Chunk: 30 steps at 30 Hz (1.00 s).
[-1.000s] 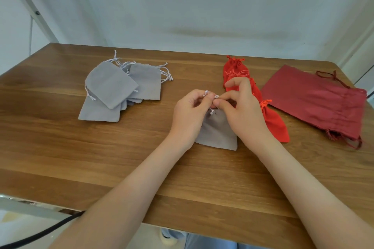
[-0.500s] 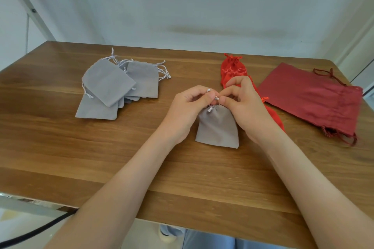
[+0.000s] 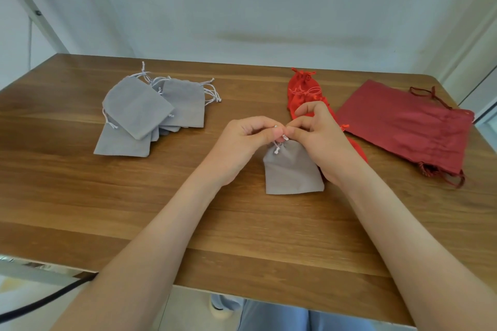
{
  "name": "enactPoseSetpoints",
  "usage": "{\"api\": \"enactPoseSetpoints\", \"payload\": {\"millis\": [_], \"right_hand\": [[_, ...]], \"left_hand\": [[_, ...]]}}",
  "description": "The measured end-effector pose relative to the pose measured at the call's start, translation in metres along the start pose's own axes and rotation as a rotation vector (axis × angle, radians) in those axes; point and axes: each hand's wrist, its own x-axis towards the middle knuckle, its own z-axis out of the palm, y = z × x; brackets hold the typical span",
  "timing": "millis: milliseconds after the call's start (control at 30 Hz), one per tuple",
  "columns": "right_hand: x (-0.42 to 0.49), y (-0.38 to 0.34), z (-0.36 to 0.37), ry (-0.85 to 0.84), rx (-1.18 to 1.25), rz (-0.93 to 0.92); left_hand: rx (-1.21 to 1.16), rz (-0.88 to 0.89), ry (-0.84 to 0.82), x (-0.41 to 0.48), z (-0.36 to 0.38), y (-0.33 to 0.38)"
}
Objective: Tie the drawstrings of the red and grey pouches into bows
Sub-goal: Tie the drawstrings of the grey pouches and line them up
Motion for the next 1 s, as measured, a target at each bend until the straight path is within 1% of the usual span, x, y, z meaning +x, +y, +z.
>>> {"api": "enactPoseSetpoints", "payload": {"millis": [100, 200, 300, 433, 500, 567, 667, 733, 800, 900, 1000], "right_hand": [[0.0, 0.001, 0.003, 0.025, -0.026, -0.013], [-0.001, 0.002, 0.003, 0.059, -0.083, -0.057], [0.001, 0.002, 0.004, 0.053, -0.113, -0.087], [0.002, 0.003, 0.005, 0.056, -0.144, -0.124], [0.0, 0.001, 0.006, 0.051, -0.152, -0.136], [-0.001, 0.001, 0.007, 0.037, -0.174, -0.145], [-0.002, 0.002, 0.009, 0.024, -0.19, -0.133], [0.0, 0.003, 0.009, 0.029, -0.156, -0.113], [0.0, 0.002, 0.009, 0.038, -0.093, -0.094], [0.001, 0.002, 0.009, 0.024, -0.062, -0.047], [0.002, 0.003, 0.007, -0.132, 0.0, 0.034]], "left_hand": [[0.129, -0.01, 0.004, 0.0, -0.001, -0.002], [0.269, -0.008, 0.053, -0.001, 0.003, -0.004], [0.358, 0.029, 0.118, -0.002, 0.007, -0.002], [0.478, 0.102, 0.164, -0.003, 0.009, -0.002], [0.521, 0.13, 0.16, -0.002, 0.009, -0.003], [0.656, 0.17, 0.134, -0.001, 0.008, -0.007], [0.934, 0.365, 0.153, 0.002, 0.008, -0.014], [1.136, 0.512, 0.22, 0.005, 0.007, -0.02], [1.285, 0.599, 0.294, 0.006, 0.008, -0.024], [1.345, 0.701, 0.344, 0.004, 0.008, -0.024], [1.325, 0.782, 0.334, 0.002, 0.007, -0.024]]}}
